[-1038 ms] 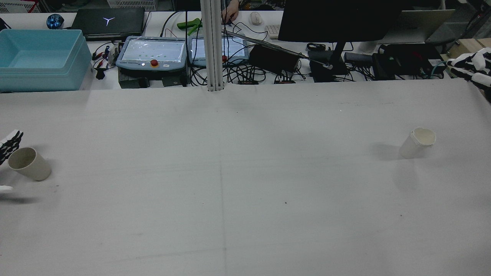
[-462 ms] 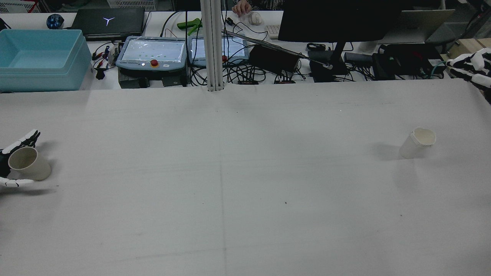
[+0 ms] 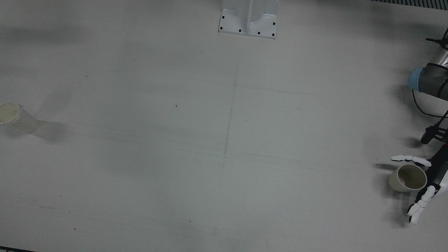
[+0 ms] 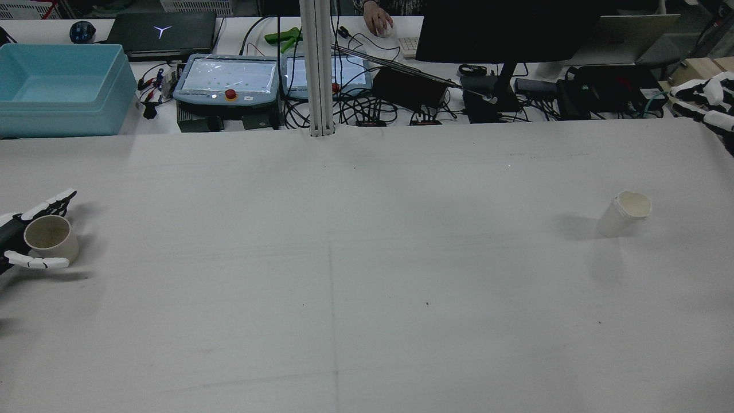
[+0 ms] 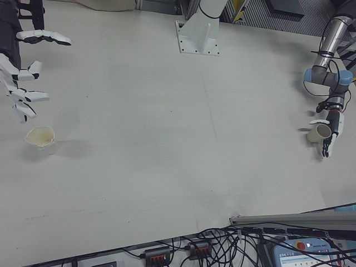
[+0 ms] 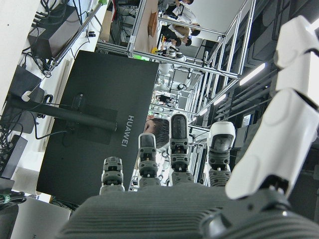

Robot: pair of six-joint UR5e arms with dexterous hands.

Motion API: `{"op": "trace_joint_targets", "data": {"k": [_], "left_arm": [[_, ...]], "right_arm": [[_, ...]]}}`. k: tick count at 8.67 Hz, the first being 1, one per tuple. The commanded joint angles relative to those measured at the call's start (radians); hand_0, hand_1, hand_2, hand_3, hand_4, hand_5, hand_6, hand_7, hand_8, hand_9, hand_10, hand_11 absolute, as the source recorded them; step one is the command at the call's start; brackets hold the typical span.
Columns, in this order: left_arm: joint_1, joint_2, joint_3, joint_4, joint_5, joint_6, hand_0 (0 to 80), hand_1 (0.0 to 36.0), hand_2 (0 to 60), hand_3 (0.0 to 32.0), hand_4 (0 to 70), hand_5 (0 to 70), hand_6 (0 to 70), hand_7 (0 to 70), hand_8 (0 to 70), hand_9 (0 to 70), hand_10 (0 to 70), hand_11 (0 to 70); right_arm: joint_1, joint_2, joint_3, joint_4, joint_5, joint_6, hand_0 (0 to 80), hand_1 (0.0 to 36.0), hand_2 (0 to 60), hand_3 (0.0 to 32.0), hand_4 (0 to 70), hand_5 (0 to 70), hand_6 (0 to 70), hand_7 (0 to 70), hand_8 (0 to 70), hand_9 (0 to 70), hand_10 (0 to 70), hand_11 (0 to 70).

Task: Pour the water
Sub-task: 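Reach the left hand to the cream cup nearest it and wrap fingers around it, then reach the right hand to the other cream cup and close fingers around it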

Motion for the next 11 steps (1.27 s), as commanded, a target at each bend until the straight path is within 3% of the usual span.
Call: {"op": "trace_joint_targets", "data": {"k": [1, 2, 4, 5, 6, 7, 8, 9, 10, 11], "left_arm": [[-0.001, -0.044, -0.01, 0.101, -0.011, -0.021, 54.3, 19.9, 16.0, 0.0, 26.0, 49.8, 4.9, 9.5, 0.0, 0.5, 1.3, 3.6], [-0.001, -0.051, -0.011, 0.125, -0.013, -0.03, 55.7, 20.5, 16.7, 0.0, 32.3, 70.0, 6.8, 12.6, 0.3, 1.1, 2.5, 5.3], [-0.004, -0.055, -0.013, 0.148, -0.014, -0.05, 56.4, 19.9, 17.6, 0.0, 44.1, 70.0, 10.6, 15.8, 1.1, 1.7, 3.9, 7.0], [-0.004, -0.054, -0.011, 0.174, -0.014, -0.111, 59.8, 23.3, 22.2, 0.0, 49.7, 70.0, 12.2, 17.0, 1.8, 2.0, 4.6, 8.2], [-0.004, -0.054, -0.01, 0.181, -0.016, -0.175, 65.7, 33.6, 48.8, 0.0, 53.4, 70.0, 13.6, 18.3, 3.0, 2.3, 5.8, 10.5], [-0.007, -0.052, -0.01, 0.166, -0.036, -0.237, 64.5, 36.0, 60.0, 0.0, 55.9, 70.0, 13.9, 19.3, 3.4, 2.7, 6.5, 11.9], [-0.007, -0.051, -0.026, 0.184, -0.046, -0.297, 59.9, 36.0, 60.0, 0.0, 57.9, 70.0, 13.2, 19.2, 3.1, 2.5, 6.3, 11.4], [-0.009, -0.04, -0.069, 0.208, -0.047, -0.306, 58.0, 36.0, 60.0, 0.0, 58.4, 70.0, 12.7, 18.7, 2.8, 2.4, 6.1, 10.8], [-0.009, -0.029, -0.083, 0.216, -0.047, -0.312, 59.6, 36.0, 60.0, 0.0, 57.3, 70.0, 12.0, 18.1, 2.2, 2.2, 5.5, 10.0], [-0.009, -0.029, -0.086, 0.218, -0.05, -0.312, 60.4, 35.8, 60.0, 0.0, 56.6, 70.0, 11.8, 17.8, 2.0, 2.1, 5.1, 9.4]], "right_arm": [[0.0, -0.001, 0.001, 0.0, 0.001, 0.003, 46.6, 10.9, 16.6, 0.0, 20.2, 70.0, 22.4, 37.9, 13.3, 19.6, 6.6, 10.3], [0.0, -0.001, 0.002, 0.0, 0.001, 0.006, 46.7, 10.9, 16.2, 0.0, 20.0, 70.0, 21.8, 37.0, 12.9, 19.0, 6.5, 10.1], [0.002, -0.001, 0.011, 0.0, 0.001, 0.01, 46.8, 11.2, 16.1, 0.0, 19.9, 70.0, 21.0, 35.5, 12.4, 18.2, 6.1, 9.5], [0.009, -0.001, 0.037, 0.002, -0.002, 0.015, 47.0, 11.5, 16.2, 0.0, 20.0, 70.0, 20.9, 35.4, 12.3, 18.1, 5.9, 9.4], [0.046, -0.022, 0.024, 0.012, -0.017, 0.024, 47.4, 12.0, 16.7, 0.0, 19.6, 70.0, 21.0, 35.7, 12.2, 18.0, 5.7, 9.1], [0.042, -0.051, -0.069, 0.047, -0.026, 0.021, 47.8, 13.0, 17.6, 0.0, 18.4, 70.0, 20.8, 34.3, 12.4, 17.6, 4.8, 7.9], [0.033, -0.047, -0.29, 0.269, -0.052, 0.018, 48.1, 13.9, 17.3, 0.0, 17.0, 62.8, 17.9, 26.8, 9.7, 13.1, 3.0, 5.4], [0.026, -0.024, -0.557, 0.528, -0.04, 0.018, 47.7, 14.3, 17.3, 0.0, 13.3, 48.9, 13.7, 17.9, 7.2, 8.9, 4.2, 7.3], [0.023, 0.067, -0.784, 0.649, -0.04, 0.019, 48.4, 15.4, 18.0, 0.0, 13.2, 45.8, 12.6, 16.2, 7.1, 8.6, 5.3, 9.1], [0.014, 0.147, -0.909, 0.661, -0.048, 0.016, 51.1, 18.5, 22.0, 0.0, 20.6, 57.4, 16.2, 21.5, 8.2, 10.1, 5.5, 9.5]]}}
